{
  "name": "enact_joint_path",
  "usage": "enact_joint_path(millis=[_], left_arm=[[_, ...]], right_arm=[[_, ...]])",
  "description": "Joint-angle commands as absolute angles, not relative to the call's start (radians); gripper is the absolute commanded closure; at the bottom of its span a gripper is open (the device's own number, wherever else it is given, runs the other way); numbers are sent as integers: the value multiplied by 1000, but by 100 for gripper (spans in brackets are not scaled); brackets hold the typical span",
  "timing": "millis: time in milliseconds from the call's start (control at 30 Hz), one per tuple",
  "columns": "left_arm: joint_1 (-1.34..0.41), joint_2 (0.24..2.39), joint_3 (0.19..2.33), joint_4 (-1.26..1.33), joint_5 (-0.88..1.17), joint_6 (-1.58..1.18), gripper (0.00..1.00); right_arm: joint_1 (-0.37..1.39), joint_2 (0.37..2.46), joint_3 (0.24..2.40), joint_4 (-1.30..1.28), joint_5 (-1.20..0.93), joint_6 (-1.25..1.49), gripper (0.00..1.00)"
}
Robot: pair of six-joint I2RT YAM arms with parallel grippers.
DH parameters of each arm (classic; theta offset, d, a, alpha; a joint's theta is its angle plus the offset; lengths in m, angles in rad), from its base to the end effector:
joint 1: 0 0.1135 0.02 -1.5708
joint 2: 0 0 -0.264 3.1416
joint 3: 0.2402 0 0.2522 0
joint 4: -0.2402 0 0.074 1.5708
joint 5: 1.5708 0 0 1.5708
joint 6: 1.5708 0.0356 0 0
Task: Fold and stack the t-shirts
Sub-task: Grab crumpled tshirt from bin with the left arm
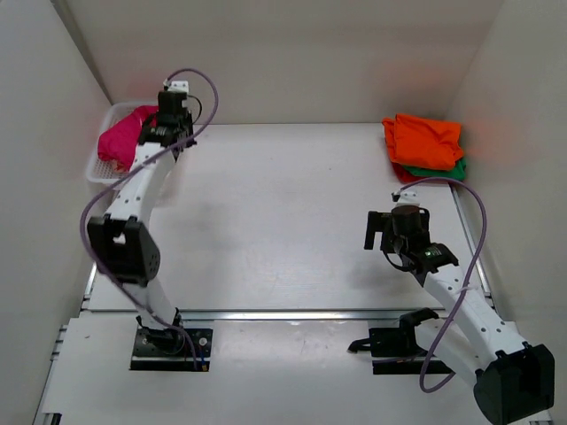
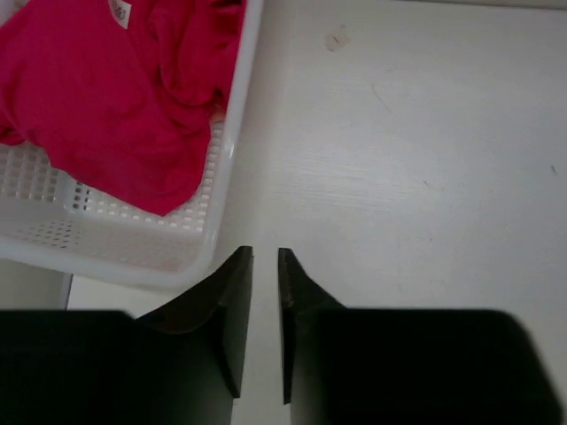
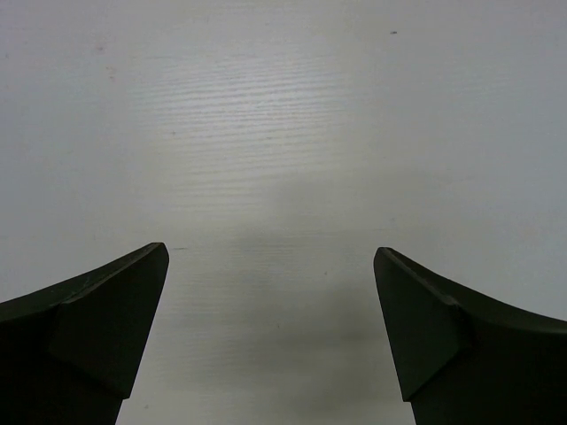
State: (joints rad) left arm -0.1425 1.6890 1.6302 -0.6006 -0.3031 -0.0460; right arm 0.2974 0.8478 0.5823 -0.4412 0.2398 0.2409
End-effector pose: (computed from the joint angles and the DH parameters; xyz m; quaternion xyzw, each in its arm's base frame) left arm 0.3821 -0.0441 0.3550 -0.0235 0.8898 0.0940 0.4459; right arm 0.1746 0.0447 0.2346 0.0246 0.9026 0.0058 0.4296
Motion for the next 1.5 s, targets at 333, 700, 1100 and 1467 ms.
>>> enact_joint_path(millis=[333,700,1100,1467], left_arm=[[159,2267,2218,-750,-351,-221,25],[203,2505,2329,-706,-379,-212,47],[97,2211,2401,-710,-484,-229,100],[-312,1444,2079,-644,-269,-409,100]], right_arm=[[357,818,568,-408,270,249,1],[311,819,552,-387,227,230,1],[230,785,548,-365,192,232,1],[189,696,538,-342,164,232,0]])
